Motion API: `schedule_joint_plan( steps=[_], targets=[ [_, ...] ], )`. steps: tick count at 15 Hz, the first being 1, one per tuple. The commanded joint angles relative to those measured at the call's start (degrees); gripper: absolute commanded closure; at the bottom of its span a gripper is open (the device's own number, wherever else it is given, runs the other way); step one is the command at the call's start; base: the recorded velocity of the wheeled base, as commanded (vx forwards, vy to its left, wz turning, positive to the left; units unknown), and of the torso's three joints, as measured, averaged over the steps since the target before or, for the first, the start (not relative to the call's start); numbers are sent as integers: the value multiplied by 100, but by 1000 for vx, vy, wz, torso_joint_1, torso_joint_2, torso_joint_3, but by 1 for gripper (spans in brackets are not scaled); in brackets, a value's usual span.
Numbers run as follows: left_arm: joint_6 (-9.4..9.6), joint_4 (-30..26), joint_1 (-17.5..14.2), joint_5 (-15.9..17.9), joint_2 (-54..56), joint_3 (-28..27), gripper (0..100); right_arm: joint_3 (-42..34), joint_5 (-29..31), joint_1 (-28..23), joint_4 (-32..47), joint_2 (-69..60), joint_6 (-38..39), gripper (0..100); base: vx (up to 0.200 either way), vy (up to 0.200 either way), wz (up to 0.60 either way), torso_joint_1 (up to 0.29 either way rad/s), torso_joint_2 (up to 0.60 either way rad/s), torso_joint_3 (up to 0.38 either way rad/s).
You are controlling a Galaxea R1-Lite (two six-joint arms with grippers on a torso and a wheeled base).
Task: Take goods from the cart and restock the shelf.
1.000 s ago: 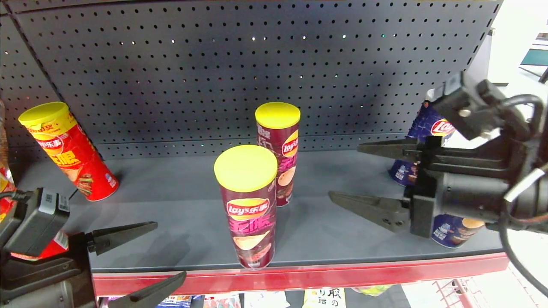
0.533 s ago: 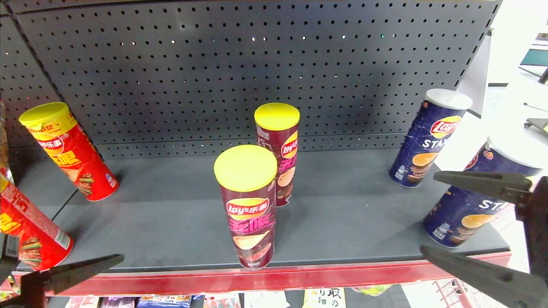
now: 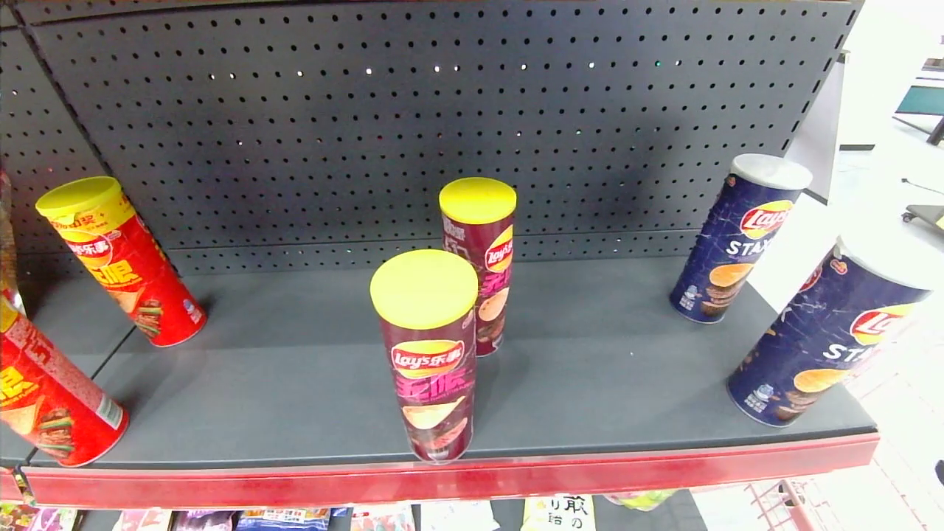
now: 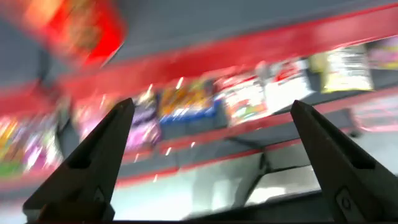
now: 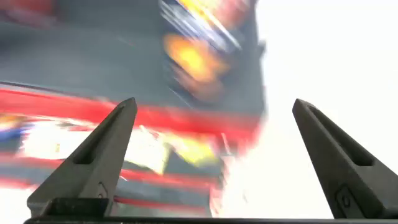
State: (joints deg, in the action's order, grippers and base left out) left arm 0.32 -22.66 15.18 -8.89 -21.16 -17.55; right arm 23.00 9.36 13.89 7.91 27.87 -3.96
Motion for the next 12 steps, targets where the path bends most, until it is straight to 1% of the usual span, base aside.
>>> schedule_joint_plan(
  steps=[1, 2, 3, 4, 5, 6, 7, 8, 10, 11, 12],
  targets=[
    [39, -388, -700, 563, 1501, 384, 0, -586, -75, -1134, 896, -1794, 256, 0, 0, 0, 0, 0, 0, 0],
    [3, -370, -674, 836, 1589, 393, 0, -956, -136, -1134, 931, -2391, 247, 0, 0, 0, 0, 0, 0, 0],
    [3, -265, -674, 871, 1598, 446, 0, -1087, -163, -1239, 852, -2488, 256, 0, 0, 0, 0, 0, 0, 0],
    [3, 385, -674, 889, 1598, 771, 0, -1342, -356, -1380, 852, -2787, 247, 0, 0, 0, 0, 0, 0, 0],
    [12, 1343, -674, 889, 1598, 1211, 0, -1492, -409, -1380, 694, -2769, 300, 0, 0, 0, 0, 0, 0, 0],
    [39, 2196, -674, 854, 1598, 1624, 0, -1536, -664, -1380, 562, -2769, 282, 0, 0, 0, 0, 0, 0, 0],
    [56, 2345, -674, 854, 1589, 1755, 0, -1545, -1068, -1380, 545, -2769, 247, 0, 0, 0, 0, 0, 0, 0],
    [21, 2249, -674, 836, 1589, 1755, 0, -1588, -1666, -1380, 457, -2769, 220, 0, 0, 0, 0, 0, 0, 0],
    [3, 2249, -674, 862, 1589, 1755, 0, -1597, -1437, -1389, 404, -2778, 247, 0, 0, 0, 0, 0, 0, 0],
    [12, 2249, -674, 854, 1589, 1755, 0, -1597, -804, -1389, 395, -2778, 238, 0, 0, 0, 0, 0, 0, 0],
    [12, 2249, -674, 845, 1589, 1755, 0, -1606, -523, -1380, 334, -2743, 238, 0, 0, 0, 0, 0, 0, 0]
  ],
)
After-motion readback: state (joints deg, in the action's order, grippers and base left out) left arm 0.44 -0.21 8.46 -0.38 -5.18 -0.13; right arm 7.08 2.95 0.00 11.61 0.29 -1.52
